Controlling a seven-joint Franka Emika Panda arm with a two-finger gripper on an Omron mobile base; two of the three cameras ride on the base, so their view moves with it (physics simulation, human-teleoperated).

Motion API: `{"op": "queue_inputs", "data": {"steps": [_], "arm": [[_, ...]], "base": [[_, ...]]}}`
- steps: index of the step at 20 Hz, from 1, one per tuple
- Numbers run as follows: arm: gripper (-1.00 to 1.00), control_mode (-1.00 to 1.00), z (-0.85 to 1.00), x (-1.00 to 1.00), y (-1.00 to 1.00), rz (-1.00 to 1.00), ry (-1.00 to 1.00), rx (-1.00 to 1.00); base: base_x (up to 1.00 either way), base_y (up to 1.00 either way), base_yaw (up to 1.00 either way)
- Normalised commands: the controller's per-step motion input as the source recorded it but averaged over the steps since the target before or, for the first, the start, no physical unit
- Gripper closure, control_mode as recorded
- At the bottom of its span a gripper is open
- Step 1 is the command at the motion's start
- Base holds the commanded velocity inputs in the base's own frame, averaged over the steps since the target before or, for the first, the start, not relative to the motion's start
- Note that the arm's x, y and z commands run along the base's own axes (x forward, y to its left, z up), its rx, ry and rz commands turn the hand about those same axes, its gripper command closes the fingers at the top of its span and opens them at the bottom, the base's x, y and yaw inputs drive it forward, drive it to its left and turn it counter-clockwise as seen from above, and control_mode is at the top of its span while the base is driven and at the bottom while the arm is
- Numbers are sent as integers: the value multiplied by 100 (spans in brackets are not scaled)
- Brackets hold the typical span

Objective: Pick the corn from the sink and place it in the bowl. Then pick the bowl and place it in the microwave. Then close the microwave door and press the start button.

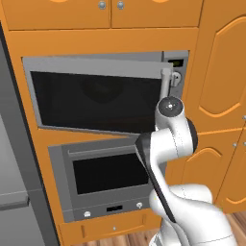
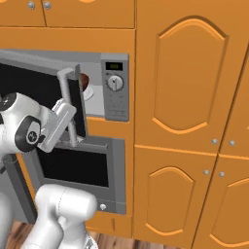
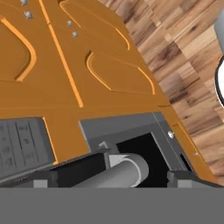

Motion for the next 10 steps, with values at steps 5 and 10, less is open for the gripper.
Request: {"op": "queue_inputs", "data": {"steps": [5, 10], "arm": [[-100, -100, 5, 100, -21, 3, 0, 2], [-100, -100, 7, 100, -14, 2, 0, 1]], "base": [[0, 0, 0], [0, 0, 0]]}}
